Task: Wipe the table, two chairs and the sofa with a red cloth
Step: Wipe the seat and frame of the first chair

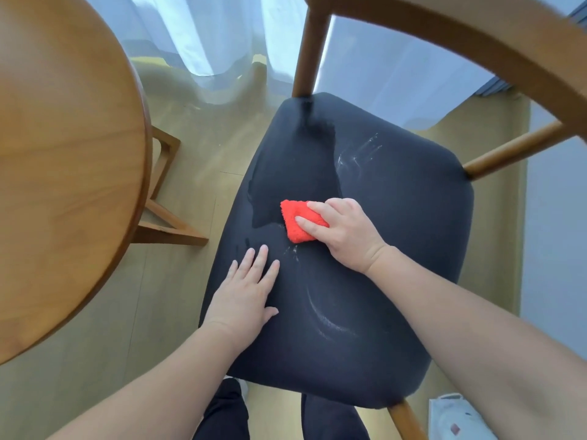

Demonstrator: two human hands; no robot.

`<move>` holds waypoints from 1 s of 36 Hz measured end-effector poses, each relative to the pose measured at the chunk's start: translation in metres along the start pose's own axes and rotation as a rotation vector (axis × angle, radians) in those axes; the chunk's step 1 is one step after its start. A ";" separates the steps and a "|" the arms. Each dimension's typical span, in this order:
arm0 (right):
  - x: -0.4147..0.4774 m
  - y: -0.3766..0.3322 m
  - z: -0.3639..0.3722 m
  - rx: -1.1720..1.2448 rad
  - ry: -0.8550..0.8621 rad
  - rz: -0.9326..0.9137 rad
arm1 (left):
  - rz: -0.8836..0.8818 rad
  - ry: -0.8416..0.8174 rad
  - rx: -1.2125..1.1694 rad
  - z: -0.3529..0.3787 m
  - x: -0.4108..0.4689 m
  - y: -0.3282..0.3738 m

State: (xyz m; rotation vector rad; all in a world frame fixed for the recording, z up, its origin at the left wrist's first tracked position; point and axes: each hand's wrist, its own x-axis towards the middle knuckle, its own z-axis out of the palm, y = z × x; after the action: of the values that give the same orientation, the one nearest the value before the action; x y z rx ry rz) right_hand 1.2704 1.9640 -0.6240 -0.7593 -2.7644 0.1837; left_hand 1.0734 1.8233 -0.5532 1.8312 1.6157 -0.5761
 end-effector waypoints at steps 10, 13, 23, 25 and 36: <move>0.020 0.056 -0.005 -0.018 0.037 0.000 | -0.044 -0.120 0.032 -0.011 0.008 0.008; 0.033 0.077 -0.005 0.016 0.044 0.013 | -0.053 -0.150 0.046 -0.011 0.011 0.008; 0.078 0.129 -0.023 -0.032 0.018 0.538 | -0.067 -0.177 0.020 -0.009 0.014 0.007; 0.089 0.136 -0.029 -0.017 -0.080 0.671 | -0.070 -0.177 0.015 -0.009 0.015 0.008; 0.076 0.127 -0.035 0.101 -0.084 0.684 | -0.073 -0.181 0.032 -0.011 0.015 0.010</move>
State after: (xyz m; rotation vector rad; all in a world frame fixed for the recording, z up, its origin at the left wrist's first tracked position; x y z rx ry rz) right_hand 1.2787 2.1135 -0.5974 -1.6666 -2.4277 0.4866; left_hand 1.0851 1.8414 -0.5540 1.6956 1.5646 -0.7814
